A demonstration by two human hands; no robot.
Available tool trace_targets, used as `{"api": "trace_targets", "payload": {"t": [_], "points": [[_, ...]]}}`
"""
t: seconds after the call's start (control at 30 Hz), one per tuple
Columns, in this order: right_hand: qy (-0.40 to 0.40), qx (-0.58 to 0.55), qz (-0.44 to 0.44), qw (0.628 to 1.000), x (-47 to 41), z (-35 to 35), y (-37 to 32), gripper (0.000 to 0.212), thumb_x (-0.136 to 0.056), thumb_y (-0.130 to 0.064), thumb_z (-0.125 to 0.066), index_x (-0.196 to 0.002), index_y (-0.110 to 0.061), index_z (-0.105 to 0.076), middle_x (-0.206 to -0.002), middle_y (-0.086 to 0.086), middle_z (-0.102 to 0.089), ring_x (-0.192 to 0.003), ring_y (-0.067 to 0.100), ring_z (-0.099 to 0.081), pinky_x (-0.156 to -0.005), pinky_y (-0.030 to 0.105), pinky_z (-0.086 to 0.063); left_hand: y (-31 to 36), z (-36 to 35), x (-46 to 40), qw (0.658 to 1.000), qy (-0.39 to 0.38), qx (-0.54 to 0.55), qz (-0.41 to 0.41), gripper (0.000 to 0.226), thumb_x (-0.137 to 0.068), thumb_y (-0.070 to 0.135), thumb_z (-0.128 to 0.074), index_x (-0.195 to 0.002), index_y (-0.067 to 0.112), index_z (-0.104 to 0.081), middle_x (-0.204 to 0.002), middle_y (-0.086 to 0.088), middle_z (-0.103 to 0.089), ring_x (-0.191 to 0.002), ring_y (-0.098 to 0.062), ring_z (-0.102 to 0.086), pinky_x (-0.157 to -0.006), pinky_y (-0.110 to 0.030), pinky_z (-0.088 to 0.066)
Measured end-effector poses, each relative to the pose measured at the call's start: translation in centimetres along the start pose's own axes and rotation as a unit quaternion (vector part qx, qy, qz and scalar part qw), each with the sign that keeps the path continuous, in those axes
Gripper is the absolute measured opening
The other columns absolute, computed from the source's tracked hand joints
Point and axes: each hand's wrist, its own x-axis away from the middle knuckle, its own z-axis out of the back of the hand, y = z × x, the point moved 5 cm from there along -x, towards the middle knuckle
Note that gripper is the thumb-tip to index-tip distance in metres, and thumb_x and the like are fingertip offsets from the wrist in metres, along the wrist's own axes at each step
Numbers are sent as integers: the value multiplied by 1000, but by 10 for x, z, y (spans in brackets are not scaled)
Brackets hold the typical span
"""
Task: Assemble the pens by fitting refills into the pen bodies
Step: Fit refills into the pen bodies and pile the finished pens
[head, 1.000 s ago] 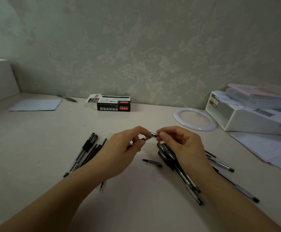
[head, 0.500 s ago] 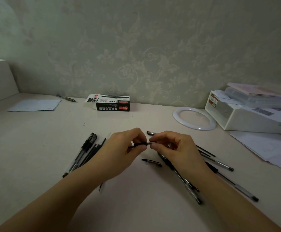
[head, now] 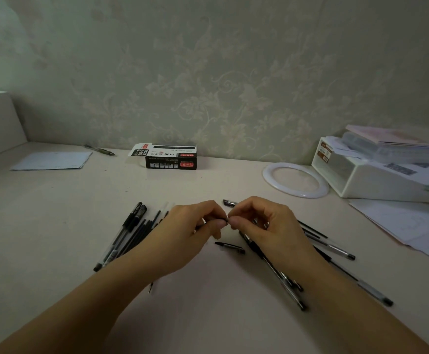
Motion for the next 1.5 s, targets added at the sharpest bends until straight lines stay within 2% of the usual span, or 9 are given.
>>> {"api": "trace_targets", "payload": {"t": [0.17,0.3,0.57,0.67,0.77,0.93,1.13,1.33,1.5], "points": [[7,-15,14,1000,0,4,-2,11,-82,-20,-77,-89,-29,-74,-82,-18,-72,-74,0,-64,-68,13,-49,-1,3,-1,1000,-10,17,6,13,-96,29,-52,-93,35,-62,-78,21,-67,-64,0,-57,-61,-9,-42],[-2,-6,-4,1000,0,3,2,2,-84,-30,-74,-85,-31,-73,-78,-13,-73,-71,1,-63,-66,12,-47,4,7,1,999,24,1,-21,9,-90,27,-62,-88,36,-62,-77,22,-63,-67,-3,-56,-61,-10,-41],[12,83,10,996,2,-3,-2,43,-94,-50,-46,-69,-22,-66,-59,-5,-63,-54,4,-57,-56,12,-41,7,6,1,998,44,-14,-41,9,-88,28,-66,-85,34,-61,-80,21,-62,-71,-7,-57,-62,-10,-43],[3,61,3,998,1,-1,-3,23,-91,-45,-57,-87,-26,-70,-78,-13,-69,-73,6,-61,-65,14,-46,4,8,1,998,56,-17,-28,11,-89,28,-65,-85,38,-60,-79,25,-61,-69,-5,-56,-63,-10,-42],[-10,58,4,998,2,-1,-2,5,-91,-31,-66,-90,-26,-68,-79,-16,-66,-71,0,-57,-65,9,-42,3,9,1,998,55,-17,-28,10,-89,29,-65,-86,37,-62,-79,26,-62,-70,-4,-56,-63,-9,-41],[-9,49,0,999,3,-2,-2,30,-95,-43,-53,-74,-26,-65,-68,-10,-66,-65,3,-61,-62,11,-43,6,7,1,998,47,-22,-40,7,-89,31,-64,-87,37,-61,-78,23,-61,-70,-5,-56,-62,-9,-41],[-30,64,15,997,2,-4,-1,6,-93,-34,-63,-91,-29,-65,-81,-14,-65,-70,0,-56,-64,9,-42,4,8,1,997,56,-25,-37,5,-89,29,-64,-89,34,-63,-76,22,-61,-70,-6,-56,-62,-10,-41],[-27,52,2,998,3,-3,0,19,-94,-40,-58,-83,-27,-65,-71,-9,-66,-61,-2,-55,-60,10,-42,6,6,0,999,41,-12,-28,7,-90,31,-61,-89,38,-61,-78,23,-62,-71,-4,-57,-61,-9,-41],[-34,46,24,998,2,-3,-4,17,-98,-29,-56,-85,-21,-65,-70,-10,-60,-63,0,-51,-61,11,-40,6,8,1,998,50,2,-24,8,-88,30,-65,-85,38,-63,-76,25,-61,-67,-2,-54,-60,-8,-39]]}}
